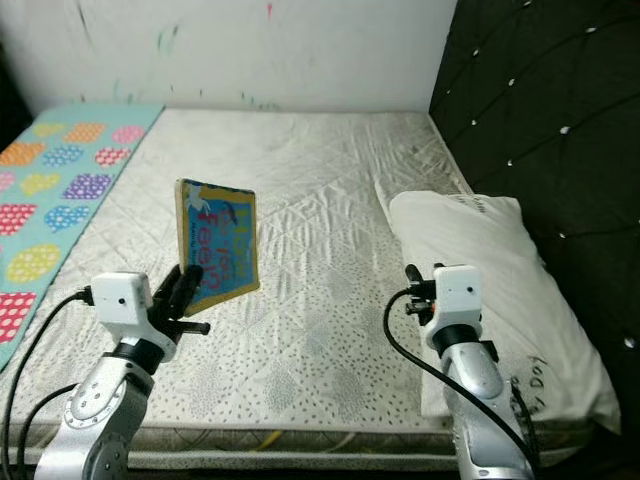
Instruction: Clean up the room
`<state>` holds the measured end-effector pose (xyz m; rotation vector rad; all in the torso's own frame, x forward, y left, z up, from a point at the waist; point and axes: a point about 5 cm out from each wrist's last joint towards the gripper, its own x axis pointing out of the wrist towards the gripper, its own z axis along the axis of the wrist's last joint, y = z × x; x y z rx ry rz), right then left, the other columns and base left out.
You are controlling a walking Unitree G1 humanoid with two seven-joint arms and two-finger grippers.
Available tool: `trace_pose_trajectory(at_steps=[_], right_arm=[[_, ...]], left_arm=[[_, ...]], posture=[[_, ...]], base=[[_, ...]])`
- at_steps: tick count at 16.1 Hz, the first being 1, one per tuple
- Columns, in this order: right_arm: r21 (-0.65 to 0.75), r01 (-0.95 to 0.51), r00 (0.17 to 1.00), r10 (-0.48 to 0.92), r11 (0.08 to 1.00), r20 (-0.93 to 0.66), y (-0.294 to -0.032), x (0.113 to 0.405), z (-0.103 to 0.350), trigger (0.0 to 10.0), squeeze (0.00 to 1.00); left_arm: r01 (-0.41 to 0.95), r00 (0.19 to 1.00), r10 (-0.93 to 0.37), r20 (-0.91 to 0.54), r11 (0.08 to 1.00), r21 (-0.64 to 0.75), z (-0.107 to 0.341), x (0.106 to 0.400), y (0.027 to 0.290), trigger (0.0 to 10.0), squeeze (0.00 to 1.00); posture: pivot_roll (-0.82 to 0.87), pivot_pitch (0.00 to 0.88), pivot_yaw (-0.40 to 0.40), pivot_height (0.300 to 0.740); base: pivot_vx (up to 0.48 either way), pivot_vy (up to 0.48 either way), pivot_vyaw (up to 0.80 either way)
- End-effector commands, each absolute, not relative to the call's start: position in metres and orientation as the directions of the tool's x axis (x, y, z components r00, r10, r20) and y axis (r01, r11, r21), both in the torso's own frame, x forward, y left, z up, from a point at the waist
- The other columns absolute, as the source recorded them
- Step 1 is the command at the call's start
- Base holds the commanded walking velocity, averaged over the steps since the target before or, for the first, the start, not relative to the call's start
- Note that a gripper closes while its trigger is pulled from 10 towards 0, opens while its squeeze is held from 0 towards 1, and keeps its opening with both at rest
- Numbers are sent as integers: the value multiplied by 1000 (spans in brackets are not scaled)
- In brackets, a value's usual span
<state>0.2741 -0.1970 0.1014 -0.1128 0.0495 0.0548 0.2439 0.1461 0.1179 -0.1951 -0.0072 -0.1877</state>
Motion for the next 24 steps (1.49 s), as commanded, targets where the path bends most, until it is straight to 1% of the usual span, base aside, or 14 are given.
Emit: trace_pose_trajectory(at_steps=[1,7,18,24], right_arm=[[-120,-68,997,63,990,-43,-196,277,104,10000,0],[-128,-66,997,60,990,-46,-199,277,103,10000,0],[-132,-67,997,61,989,-47,-201,277,103,10000,0],[-132,-67,997,61,989,-48,-200,277,103,10000,0]], left_arm=[[190,981,-179,74,964,-188,128,246,145,10000,0],[172,985,-163,62,970,-170,126,247,147,10000,0],[157,987,-149,58,970,-186,126,247,147,10000,0],[142,990,-135,50,969,-201,125,247,148,10000,0]], posture=[[-176,0,5,740],[-177,0,7,740],[-176,7,2,740],[-176,7,2,740]], base=[[0,0,0],[0,0,0],[0,-338,0],[0,0,0]])
